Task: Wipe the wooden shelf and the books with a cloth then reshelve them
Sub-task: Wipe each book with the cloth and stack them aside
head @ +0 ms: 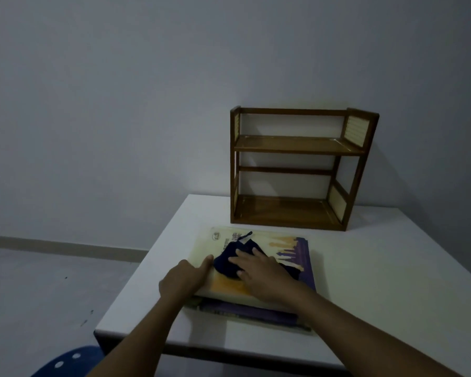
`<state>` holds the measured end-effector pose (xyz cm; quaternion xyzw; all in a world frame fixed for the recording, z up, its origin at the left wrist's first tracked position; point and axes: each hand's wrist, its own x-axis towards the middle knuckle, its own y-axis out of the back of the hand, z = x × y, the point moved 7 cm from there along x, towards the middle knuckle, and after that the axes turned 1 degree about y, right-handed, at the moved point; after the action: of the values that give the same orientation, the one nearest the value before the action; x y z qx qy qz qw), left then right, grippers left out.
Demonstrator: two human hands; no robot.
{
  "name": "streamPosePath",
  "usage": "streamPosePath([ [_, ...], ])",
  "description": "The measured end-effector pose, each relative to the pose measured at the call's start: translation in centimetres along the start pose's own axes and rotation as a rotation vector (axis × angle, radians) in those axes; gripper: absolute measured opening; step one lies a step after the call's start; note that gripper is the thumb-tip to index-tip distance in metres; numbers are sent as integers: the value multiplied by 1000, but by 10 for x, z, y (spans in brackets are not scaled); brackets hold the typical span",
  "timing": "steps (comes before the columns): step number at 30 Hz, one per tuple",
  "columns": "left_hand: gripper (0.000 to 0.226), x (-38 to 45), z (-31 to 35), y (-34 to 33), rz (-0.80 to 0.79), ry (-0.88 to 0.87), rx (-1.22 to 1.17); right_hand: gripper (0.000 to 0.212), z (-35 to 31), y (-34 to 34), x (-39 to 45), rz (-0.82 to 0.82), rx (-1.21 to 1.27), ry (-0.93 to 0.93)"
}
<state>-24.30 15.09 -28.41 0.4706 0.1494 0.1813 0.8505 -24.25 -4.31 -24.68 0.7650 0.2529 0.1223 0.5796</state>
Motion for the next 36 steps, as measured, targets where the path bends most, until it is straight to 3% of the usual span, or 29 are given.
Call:
streamPosePath([
  [7, 72, 1, 11, 0, 36, -42, 115, 48, -5, -7, 15, -40, -90, 23],
  [12, 54, 6, 12, -2, 17, -123, 75, 48, -3, -4, 36, 91, -69, -16],
  [21, 55, 3, 13, 0, -9, -135, -22, 51, 76, 15, 1, 71, -58, -189],
  [27, 59, 7, 14, -4, -48, -136, -96, 49, -7, -14, -10, 91, -43, 1],
  [30, 42, 4, 18, -4, -25, -211, -35, 50, -40, -18, 15, 86, -88, 25],
  [36, 44, 4, 20, -2, -118, -153, 104, 50, -19, -2, 54, 98, -11, -57],
])
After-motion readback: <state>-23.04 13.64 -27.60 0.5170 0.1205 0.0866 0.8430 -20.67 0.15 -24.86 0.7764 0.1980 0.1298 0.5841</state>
